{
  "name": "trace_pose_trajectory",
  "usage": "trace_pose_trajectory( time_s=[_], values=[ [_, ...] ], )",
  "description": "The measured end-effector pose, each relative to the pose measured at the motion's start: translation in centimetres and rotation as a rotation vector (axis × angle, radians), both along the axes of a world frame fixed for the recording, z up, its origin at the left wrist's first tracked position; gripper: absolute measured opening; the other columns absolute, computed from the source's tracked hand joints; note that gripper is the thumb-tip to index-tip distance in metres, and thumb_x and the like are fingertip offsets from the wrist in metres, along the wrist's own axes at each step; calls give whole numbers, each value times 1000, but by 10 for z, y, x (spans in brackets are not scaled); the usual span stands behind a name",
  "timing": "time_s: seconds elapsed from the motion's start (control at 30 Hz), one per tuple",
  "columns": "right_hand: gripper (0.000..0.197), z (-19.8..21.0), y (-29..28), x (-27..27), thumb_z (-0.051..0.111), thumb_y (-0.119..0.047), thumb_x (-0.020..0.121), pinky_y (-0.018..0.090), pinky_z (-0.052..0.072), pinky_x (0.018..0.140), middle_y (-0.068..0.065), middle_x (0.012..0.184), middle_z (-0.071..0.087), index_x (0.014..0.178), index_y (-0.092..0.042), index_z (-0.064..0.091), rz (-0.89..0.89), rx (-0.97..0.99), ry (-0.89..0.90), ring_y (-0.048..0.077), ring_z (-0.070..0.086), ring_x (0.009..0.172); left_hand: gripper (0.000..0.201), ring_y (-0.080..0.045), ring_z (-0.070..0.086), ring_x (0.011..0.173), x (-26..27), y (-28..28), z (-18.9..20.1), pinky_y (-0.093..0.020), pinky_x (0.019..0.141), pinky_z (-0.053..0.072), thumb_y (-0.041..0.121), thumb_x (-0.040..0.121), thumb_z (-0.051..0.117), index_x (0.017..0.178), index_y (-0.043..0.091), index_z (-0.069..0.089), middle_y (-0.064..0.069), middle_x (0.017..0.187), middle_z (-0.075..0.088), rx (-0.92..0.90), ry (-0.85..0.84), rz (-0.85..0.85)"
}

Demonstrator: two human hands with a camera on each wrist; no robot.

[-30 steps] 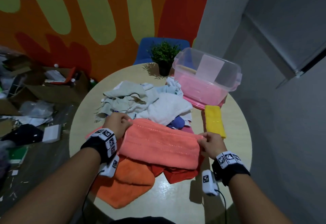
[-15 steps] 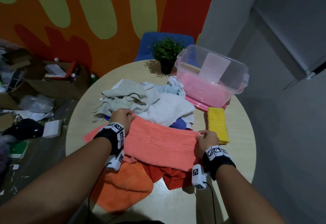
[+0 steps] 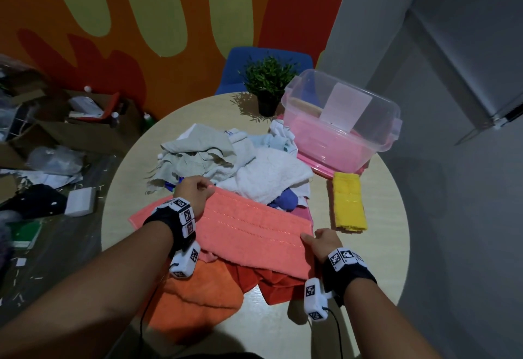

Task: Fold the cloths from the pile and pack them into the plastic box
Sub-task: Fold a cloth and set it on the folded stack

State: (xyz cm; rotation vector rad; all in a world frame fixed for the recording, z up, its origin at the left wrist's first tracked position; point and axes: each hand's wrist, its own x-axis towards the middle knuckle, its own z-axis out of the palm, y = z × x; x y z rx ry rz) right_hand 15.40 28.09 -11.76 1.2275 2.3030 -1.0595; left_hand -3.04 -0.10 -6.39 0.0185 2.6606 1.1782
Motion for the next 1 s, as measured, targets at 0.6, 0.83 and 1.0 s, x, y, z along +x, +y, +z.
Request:
trace_pose_trajectory(
  time_s=[0.6, 0.83, 1.0],
  values=[
    [34, 110, -39, 0, 71, -7, 85, 22, 48, 75, -16, 97, 69, 108, -32, 66, 313, -31, 755, 5, 62, 81, 83, -14, 28, 139, 61, 85, 91, -47, 117, 26, 22, 82, 76, 143, 52, 29, 20, 150, 36, -70, 310, -906],
    [28, 189, -35, -3, 80, -10, 78, 29, 49, 67, -12, 83, 66, 91, -25, 61, 252, 0, 972, 9, 59, 71, 21, -10, 64, 84, 47, 88, 142, -35, 80, 52, 9, 85, 70, 100, 22, 69, 5, 92, 72, 242, 506, -815],
    [26, 218, -25, 3, 86, -18, 73, 31, 49, 62, -9, 72, 63, 83, -23, 63, 283, 45, 962, 8, 55, 62, 19, -2, 68, 81, 39, 81, 177, -17, 77, 51, 9, 87, 74, 96, 25, 71, 2, 88, 74, 408, 392, -813]
  ],
)
